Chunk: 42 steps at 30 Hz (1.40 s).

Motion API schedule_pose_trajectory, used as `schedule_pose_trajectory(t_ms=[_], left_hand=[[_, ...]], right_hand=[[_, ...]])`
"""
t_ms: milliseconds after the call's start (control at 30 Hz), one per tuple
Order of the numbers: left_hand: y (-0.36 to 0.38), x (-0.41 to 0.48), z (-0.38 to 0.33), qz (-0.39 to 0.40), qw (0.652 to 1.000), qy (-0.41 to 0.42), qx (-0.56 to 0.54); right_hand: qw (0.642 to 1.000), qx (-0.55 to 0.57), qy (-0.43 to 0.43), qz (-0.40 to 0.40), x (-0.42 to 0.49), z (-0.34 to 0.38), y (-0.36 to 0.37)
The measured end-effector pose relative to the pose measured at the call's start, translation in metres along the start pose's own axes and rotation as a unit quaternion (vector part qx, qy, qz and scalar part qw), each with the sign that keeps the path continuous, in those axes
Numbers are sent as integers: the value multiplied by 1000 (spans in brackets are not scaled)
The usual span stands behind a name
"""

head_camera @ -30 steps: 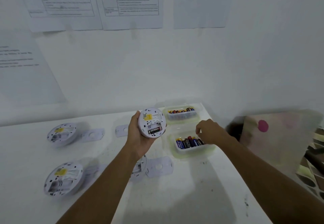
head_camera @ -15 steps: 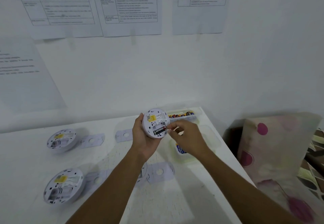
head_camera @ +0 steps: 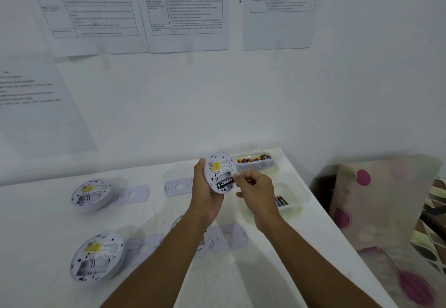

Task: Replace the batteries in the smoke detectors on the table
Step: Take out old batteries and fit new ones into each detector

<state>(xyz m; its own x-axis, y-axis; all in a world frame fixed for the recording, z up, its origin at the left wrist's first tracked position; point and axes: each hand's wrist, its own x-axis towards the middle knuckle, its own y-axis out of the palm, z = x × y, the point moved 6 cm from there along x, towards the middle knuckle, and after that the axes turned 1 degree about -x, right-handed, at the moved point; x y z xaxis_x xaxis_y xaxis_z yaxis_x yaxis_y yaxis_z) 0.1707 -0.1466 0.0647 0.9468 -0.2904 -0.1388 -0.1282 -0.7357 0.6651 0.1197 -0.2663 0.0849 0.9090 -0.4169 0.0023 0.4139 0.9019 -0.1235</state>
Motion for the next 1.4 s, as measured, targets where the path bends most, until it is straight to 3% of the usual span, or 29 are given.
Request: schedule_pose_trajectory(t_ms=[233,333,400,500,600,700,833,1000,1233,1400], left_hand=[[2,0,6,9,1000,-23,-20],[-2,1,2,11,998,-24,-51],[-6,1,3,13,997,-32,-69],[-13,4,9,-7,996,-46,-76],[-13,6,12,-12,996,-45,-80],[-8,7,11,-9,996,-41,-77],[-11,8,13,-10,995,-46,-83],[-16,7,13,-11,995,-39,-90],[-13,0,-4,23,996,-34,-80],[-27,-10,-29,10,999,-21,-31]], right_hand=[[996,-41,-83,5,8,18,-11],[983,-148,-104,25,35,24,-49],[938,-326,-105,57,55,20,-75],[833,-535,-86,107,74,0,-98],[779,-608,-86,128,78,-10,-96],[754,-636,-100,129,77,-10,-90],[768,-621,-91,129,79,-15,-90],[827,-543,-76,127,83,-15,-95],[942,-273,-133,141,52,22,-43],[976,-108,-74,172,33,23,16]])
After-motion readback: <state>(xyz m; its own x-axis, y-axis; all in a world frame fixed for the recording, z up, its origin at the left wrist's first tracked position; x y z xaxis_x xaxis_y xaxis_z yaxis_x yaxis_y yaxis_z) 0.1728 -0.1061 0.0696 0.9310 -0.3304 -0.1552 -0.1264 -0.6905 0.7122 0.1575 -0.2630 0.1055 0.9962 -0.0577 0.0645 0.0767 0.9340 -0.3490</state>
